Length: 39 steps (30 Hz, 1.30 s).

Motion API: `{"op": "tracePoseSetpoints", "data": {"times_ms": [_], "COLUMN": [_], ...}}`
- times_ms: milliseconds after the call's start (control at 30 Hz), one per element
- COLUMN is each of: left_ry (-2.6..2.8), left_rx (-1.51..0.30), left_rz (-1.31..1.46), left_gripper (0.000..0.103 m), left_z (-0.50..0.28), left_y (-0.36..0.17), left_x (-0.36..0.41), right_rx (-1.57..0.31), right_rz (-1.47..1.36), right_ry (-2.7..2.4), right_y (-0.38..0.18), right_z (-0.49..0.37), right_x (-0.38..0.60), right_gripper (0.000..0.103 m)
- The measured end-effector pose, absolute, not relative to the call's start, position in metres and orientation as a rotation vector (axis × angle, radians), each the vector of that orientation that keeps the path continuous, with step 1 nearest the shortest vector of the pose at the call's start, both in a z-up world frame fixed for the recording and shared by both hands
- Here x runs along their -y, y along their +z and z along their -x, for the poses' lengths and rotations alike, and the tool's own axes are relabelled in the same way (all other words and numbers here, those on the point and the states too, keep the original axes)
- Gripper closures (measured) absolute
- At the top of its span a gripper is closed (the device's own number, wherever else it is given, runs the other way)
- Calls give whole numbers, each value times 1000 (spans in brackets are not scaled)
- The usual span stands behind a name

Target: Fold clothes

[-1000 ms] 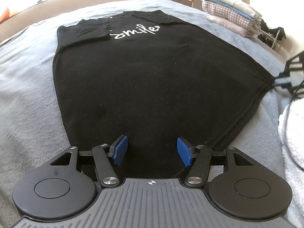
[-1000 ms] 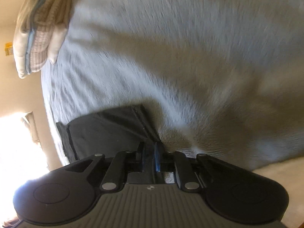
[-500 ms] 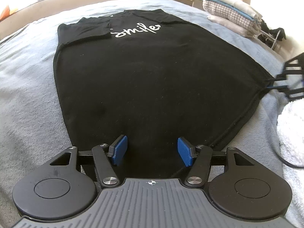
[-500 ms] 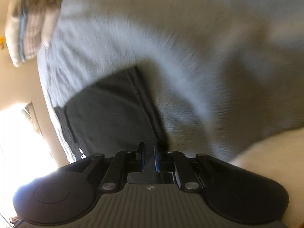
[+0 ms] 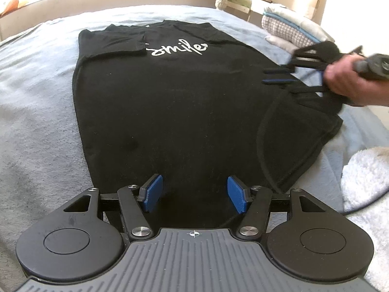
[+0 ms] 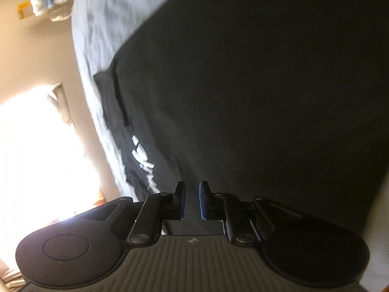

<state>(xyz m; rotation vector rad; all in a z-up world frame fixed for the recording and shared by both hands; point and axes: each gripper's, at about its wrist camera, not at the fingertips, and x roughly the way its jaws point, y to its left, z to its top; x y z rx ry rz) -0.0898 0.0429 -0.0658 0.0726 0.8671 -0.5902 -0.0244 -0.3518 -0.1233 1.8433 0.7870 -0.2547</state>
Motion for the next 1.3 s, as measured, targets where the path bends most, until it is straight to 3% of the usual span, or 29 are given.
{"op": "tracePoseSetpoints", "data": {"times_ms": [367,633,933,1067,1300], "left_ry": [-590,-577,-558,-537,-517], "left_rx": [-866,-879,-892,-900,-916], "left_rz": [-72,-38,-63,-68,-35], "left_gripper": [44,44,44,44,44], "left_z": [86,81,89,94,98], "left_y": [-71,-74,-74,-75,-73], "left_x": [-51,-59,-58,-60,-66], "right_rx": [-888,-1058,-1324,-1388,-1085], "right_rz": [-1683,-1693,-1495,-1304,-528], "right_ry": [-245,-206,-133,-87,-52], "right_y": [-124,-132,-119,-98,-22], "right_z": [-34,52,126,127,67], "right_x": [343,319,274,257,251], "right_gripper": [91,91,91,90,90]}}
